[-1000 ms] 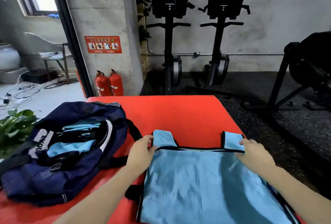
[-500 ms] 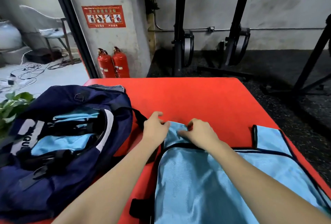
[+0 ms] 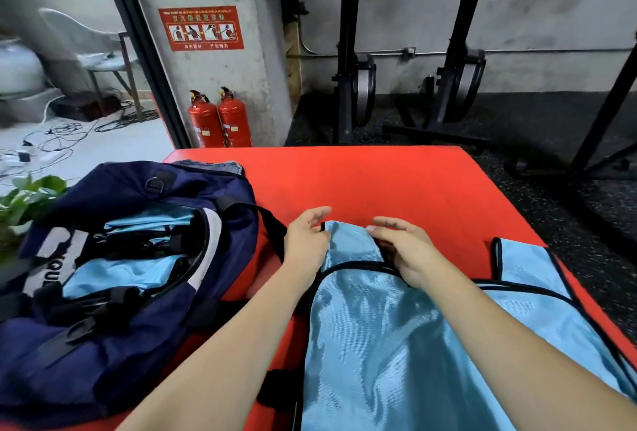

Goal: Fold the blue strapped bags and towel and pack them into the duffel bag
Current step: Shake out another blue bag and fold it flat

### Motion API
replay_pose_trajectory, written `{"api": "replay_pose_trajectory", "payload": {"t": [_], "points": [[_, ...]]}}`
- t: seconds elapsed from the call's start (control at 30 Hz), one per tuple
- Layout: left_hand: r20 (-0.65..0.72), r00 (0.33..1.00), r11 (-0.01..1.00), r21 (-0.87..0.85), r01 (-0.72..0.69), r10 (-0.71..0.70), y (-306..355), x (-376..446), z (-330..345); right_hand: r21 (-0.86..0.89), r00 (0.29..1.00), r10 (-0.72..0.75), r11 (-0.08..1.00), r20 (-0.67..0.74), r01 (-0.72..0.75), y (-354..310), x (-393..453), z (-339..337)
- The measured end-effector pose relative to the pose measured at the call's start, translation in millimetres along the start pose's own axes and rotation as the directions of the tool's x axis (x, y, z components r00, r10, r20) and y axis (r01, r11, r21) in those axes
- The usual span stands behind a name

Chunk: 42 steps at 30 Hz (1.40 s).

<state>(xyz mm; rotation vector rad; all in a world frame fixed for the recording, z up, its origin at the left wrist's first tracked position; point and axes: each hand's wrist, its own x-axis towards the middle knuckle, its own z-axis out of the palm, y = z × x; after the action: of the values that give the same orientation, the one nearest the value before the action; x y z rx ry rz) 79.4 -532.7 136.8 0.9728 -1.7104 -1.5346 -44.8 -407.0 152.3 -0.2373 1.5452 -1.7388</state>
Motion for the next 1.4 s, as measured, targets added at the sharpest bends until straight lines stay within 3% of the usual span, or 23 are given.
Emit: {"api": "replay_pose_trajectory", "payload": {"t": [0.13,0.3,0.37,0.53,0.63,0.7,0.77,0.83,0.93,1.07,1.17,1.23,1.3,1.4], "points": [[0.02,1.0,0.999,-0.04,-0.022,0.022,-0.9,0.2,-3.4,0.087,0.99,0.11,0.989,0.085,-0.118,-4.4,-4.4,6.6],[0.0,1.0,0.997,-0.08,-0.012,0.012,-2.1,0.2,-5.7,0.274,0.996,0.041,0.96,0.076,-0.061,-4.2,2.6,18.6],[-0.015,1.0,0.997,-0.073,0.003,-0.004,-4.9,0.9,-6.2,0.29,1.0,-0.009,0.957,-0.007,0.011,-2.1,2.5,21.9],[-0.04,0.998,0.998,-0.047,0.038,-0.04,-8.5,1.9,-3.5,0.2,0.972,-0.132,0.965,-0.193,0.171,0.6,2.3,23.8],[-0.039,0.998,0.998,-0.043,0.042,-0.044,-8.2,0.7,-2.2,0.049,0.974,-0.151,0.986,-0.17,0.161,0.5,5.2,22.5],[-0.05,0.998,0.999,-0.029,0.033,-0.035,-9.0,0.3,-2.1,-0.151,0.973,-0.19,0.974,-0.134,0.17,-0.6,7.0,20.8],[-0.052,0.999,1.0,0.03,0.004,-0.002,-8.1,-1.0,-3.2,-0.44,0.943,-0.321,0.862,-0.092,0.251,-2.1,7.2,15.2],[-0.038,0.994,0.968,0.234,-0.095,0.106,-6.1,-2.5,-7.1,-0.688,0.886,-0.463,0.636,0.02,0.348,-5.4,-0.1,8.8],[0.044,0.962,0.814,0.524,-0.252,0.27,-5.7,-4.2,-12.5,-0.793,0.843,-0.514,0.442,0.159,0.419,-9.2,-11.1,-4.0],[0.204,0.879,0.681,0.566,-0.466,0.431,5.4,-23.9,-12.3,-0.822,0.842,-0.486,0.362,0.236,0.439,-24.5,-32.3,-37.0],[0.466,0.825,0.672,0.503,-0.544,0.319,15.2,-49.3,-12.0,-0.857,0.874,-0.411,0.32,0.258,0.403,-32.1,-51.5,-73.4],[0.567,0.798,0.6,0.572,-0.559,0.203,9.9,-58.1,-11.5,-0.899,0.898,-0.359,0.257,0.253,0.356,-31.3,-57.7,-102.7],[0.574,0.809,0.521,0.654,-0.548,0.13,4.8,-61.6,-14.3,-0.928,0.919,-0.319,0.212,0.23,0.306,-29.7,-65.0,-133.7],[0.544,0.834,0.53,0.681,-0.505,0.094,3.2,-57.1,-17.4,-0.957,0.945,-0.276,0.178,0.177,0.231,-29.4,-80.0,-179.4]]}}
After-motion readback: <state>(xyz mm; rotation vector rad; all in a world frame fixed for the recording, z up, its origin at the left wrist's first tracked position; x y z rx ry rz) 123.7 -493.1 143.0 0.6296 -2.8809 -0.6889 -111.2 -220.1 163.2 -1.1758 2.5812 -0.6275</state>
